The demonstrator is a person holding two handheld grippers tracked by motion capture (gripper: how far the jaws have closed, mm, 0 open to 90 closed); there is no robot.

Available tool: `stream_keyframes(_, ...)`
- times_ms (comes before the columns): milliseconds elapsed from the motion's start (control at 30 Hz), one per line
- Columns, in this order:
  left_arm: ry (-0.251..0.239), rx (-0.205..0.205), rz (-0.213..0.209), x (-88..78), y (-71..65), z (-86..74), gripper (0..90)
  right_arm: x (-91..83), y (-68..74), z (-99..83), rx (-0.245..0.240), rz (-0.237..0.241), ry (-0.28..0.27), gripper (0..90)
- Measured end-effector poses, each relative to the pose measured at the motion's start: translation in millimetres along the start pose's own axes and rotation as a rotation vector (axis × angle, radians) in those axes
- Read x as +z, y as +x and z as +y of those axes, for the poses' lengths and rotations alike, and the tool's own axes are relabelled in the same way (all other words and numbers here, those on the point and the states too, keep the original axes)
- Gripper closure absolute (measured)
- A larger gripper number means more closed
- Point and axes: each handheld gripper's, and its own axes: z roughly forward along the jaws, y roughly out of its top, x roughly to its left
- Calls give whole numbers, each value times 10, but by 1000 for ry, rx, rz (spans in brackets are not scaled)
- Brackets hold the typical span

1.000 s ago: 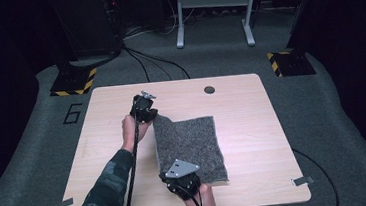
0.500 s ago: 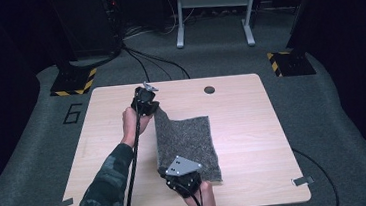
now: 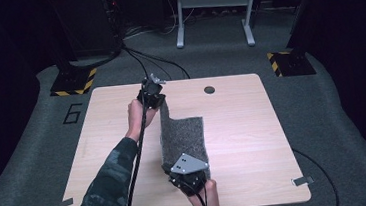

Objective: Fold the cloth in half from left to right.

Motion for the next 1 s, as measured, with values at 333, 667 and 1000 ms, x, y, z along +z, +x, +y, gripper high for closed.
stream_keyframes(333,33,26,-26,254,-251,92,892,-148,-168,-246,49,-55,42,878)
stream_keyframes(667,53,39,-40,395,-379,126,890,-185,-265,-417,74,-73,75,877)
stream_keyframes(1000,69,55,-52,531,-492,142,889,-198,-315,-501,101,-79,96,876)
